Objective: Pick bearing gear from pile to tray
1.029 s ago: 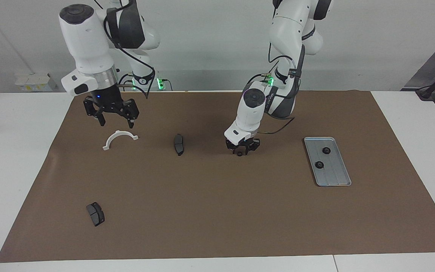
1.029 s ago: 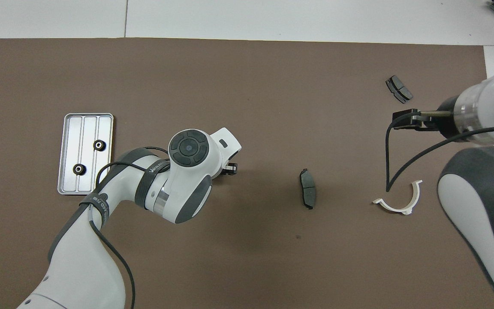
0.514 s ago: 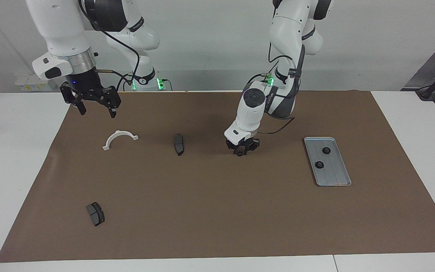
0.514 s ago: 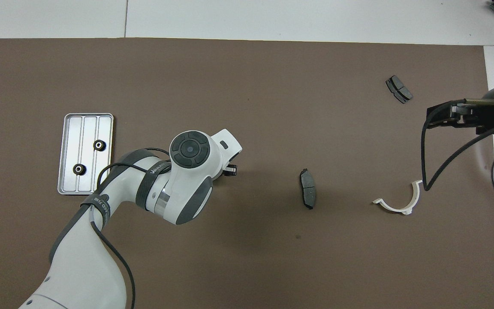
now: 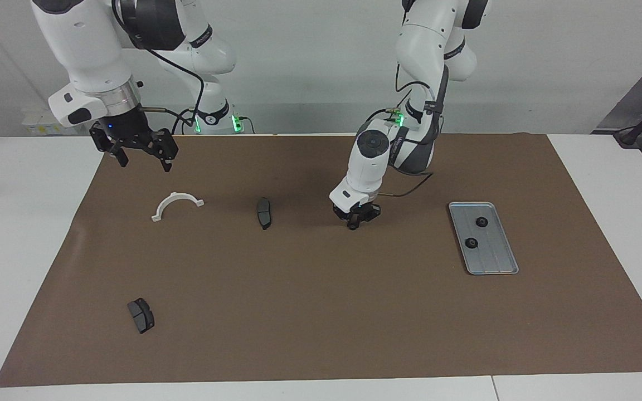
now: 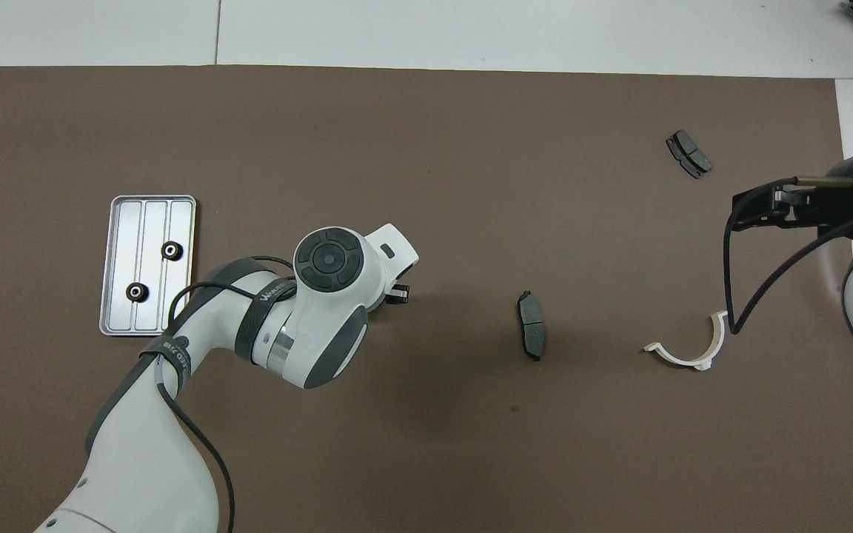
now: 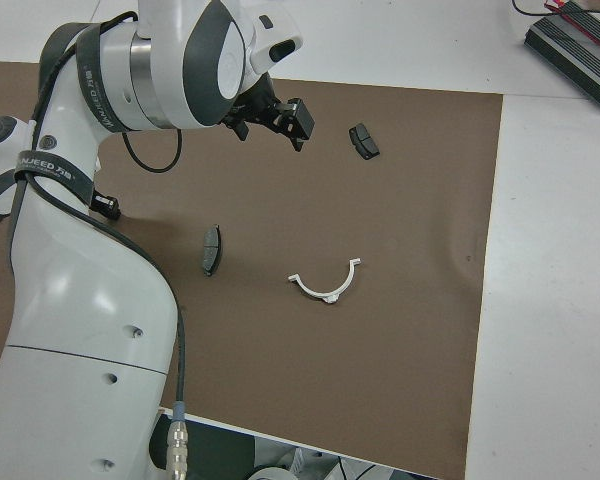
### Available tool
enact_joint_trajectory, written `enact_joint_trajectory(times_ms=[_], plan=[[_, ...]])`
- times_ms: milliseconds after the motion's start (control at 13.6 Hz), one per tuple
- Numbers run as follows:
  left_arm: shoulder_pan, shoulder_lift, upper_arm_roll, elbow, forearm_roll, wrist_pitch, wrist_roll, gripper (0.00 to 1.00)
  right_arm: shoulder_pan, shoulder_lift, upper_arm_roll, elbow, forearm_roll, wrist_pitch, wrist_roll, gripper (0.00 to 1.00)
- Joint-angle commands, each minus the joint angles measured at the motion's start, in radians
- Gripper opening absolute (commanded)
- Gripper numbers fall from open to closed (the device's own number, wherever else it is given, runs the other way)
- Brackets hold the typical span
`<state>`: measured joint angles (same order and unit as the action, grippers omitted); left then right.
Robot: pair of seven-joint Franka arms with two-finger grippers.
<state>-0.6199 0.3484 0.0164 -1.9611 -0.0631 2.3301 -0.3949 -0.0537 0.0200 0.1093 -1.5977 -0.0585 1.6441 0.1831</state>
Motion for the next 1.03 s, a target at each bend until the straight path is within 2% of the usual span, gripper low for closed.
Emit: enact_joint_trajectory(times_ms=[0,220,514,955], plan=[[0.012,-0.017,0.014,0.007,0.006,0.005,-0.006,0.0,-0.018,-0.011,0.01,-0.011,0.025,-0.009,-0.051,1.0],[0.095,-0.009,0.014,0.086,0.006,-0.047,0.001,0.0,-0.015,-0.015,0.01,-0.024,0.04,-0.01,-0.045,1.0],[0.219,-0.023,0.014,0.111,0.006,-0.077,0.034,0.0,-0.014,-0.025,0.01,-0.039,0.045,-0.004,-0.039,1.0],[0.477,-0.066,0.014,0.093,0.006,-0.169,0.426,0.0,-0.011,-0.04,0.01,-0.07,0.045,0.02,-0.039,1.0]])
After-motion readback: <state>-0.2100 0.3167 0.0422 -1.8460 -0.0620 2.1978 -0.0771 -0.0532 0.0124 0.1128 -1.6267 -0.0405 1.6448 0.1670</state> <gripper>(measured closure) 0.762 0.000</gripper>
